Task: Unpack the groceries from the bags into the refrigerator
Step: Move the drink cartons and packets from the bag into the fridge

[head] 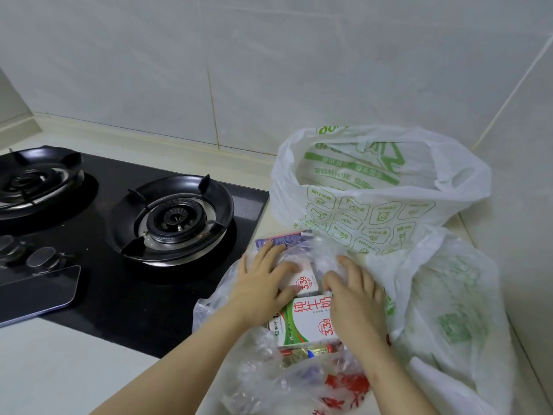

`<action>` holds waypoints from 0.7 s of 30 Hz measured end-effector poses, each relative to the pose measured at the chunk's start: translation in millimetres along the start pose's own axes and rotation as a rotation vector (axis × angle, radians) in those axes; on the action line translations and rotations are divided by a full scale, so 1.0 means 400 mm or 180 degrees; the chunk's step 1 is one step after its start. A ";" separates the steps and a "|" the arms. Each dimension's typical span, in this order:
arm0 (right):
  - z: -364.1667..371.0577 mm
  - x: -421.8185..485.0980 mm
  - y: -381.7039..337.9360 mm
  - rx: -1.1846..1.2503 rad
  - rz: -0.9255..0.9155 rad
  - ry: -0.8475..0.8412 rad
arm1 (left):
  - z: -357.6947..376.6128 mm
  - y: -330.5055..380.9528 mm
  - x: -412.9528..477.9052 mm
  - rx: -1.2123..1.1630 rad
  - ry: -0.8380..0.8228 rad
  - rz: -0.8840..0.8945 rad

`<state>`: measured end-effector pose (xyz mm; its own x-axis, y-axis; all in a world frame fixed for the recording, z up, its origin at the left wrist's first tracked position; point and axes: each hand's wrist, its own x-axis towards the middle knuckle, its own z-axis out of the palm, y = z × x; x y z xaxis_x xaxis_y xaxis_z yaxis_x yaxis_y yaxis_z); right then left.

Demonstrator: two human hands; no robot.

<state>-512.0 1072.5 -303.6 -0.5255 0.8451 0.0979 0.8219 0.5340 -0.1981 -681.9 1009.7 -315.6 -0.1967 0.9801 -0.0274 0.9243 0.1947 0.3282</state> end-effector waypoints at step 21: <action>0.026 -0.083 -0.050 0.0191 -0.0311 0.0111 | -0.051 -0.039 -0.021 -0.0477 -0.0094 -0.0876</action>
<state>-513.2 1033.7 -312.9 -0.5936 0.7900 0.1534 0.7520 0.6124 -0.2438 -701.3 997.7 -301.1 -0.4212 0.8925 -0.1613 0.7787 0.4470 0.4402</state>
